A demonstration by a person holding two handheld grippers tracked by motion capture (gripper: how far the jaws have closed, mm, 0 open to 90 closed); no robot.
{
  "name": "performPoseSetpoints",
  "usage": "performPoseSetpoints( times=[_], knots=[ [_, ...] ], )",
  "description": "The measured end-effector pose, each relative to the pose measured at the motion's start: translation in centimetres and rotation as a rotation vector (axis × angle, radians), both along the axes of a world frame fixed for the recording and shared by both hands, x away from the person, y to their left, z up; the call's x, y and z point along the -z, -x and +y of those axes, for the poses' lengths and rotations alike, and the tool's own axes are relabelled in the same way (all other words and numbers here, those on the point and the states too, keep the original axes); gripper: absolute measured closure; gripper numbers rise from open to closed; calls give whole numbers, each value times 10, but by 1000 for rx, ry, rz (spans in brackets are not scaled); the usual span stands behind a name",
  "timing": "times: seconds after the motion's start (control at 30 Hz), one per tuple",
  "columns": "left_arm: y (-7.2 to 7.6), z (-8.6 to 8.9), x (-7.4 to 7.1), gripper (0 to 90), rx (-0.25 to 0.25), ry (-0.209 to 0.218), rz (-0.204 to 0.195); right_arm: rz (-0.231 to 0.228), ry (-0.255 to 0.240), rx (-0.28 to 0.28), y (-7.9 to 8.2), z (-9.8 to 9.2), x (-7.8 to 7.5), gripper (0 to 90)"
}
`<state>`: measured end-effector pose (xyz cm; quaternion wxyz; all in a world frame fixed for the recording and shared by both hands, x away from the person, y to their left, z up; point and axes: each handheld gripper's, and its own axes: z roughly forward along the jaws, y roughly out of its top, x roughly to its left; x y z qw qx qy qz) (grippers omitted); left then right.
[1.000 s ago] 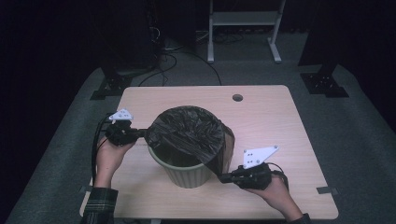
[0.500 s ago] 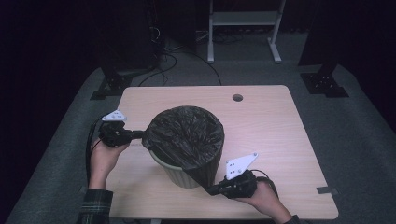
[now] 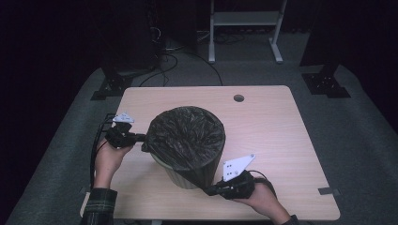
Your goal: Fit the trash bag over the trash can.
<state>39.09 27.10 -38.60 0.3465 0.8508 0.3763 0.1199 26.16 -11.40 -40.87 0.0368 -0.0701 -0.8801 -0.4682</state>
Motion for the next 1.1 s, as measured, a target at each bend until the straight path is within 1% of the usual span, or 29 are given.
performPoseSetpoints(
  times=[0.07,0.13,0.2,0.27,0.3,0.33,0.43,0.47,0.53,0.63,0.67,0.7,0.73,0.8,0.87,0.9,0.97,1.03,1.1],
  knots=[
    [0,-1,0,900,3,2,1,-1,30,-7,0,6,4,900],
    [0,-2,0,900,9,6,1,-8,74,-1,-1,7,11,900],
    [0,-4,1,900,9,-12,-1,-3,98,11,-3,5,15,900],
    [-1,-4,3,900,10,-9,3,0,140,40,-5,-1,24,900],
    [-1,-4,5,900,8,-5,7,8,149,53,-6,-5,28,900],
    [-2,-4,6,900,13,-5,7,18,148,66,-8,-9,30,900],
    [-2,-8,10,900,24,-10,13,32,153,102,-13,-20,35,900],
    [-3,-10,11,900,26,-10,13,43,156,119,-16,-24,37,900],
    [-4,-13,14,900,30,-29,20,43,177,135,-19,-27,40,900],
    [-6,-17,18,900,25,-47,23,57,204,150,-23,-30,46,900],
    [-6,-18,20,900,17,-59,26,62,207,152,-24,-31,48,900],
    [-8,-19,21,900,20,-76,29,70,207,154,-25,-31,50,900],
    [-9,-19,23,900,18,-81,34,75,207,160,-27,-33,51,900],
    [-12,-20,28,900,17,-120,43,82,207,168,-29,-35,55,900],
    [-14,-21,33,900,14,-137,55,89,212,175,-31,-37,58,900],
    [-15,-21,35,900,10,-145,56,94,213,179,-32,-38,60,900],
    [-17,-23,38,899,6,-183,56,95,217,189,-33,-41,61,900],
    [-18,-24,42,899,3,-197,55,96,222,202,-35,-44,63,900],
    [-19,-27,47,900,4,-227,59,94,225,215,-37,-47,64,900]
  ],
)
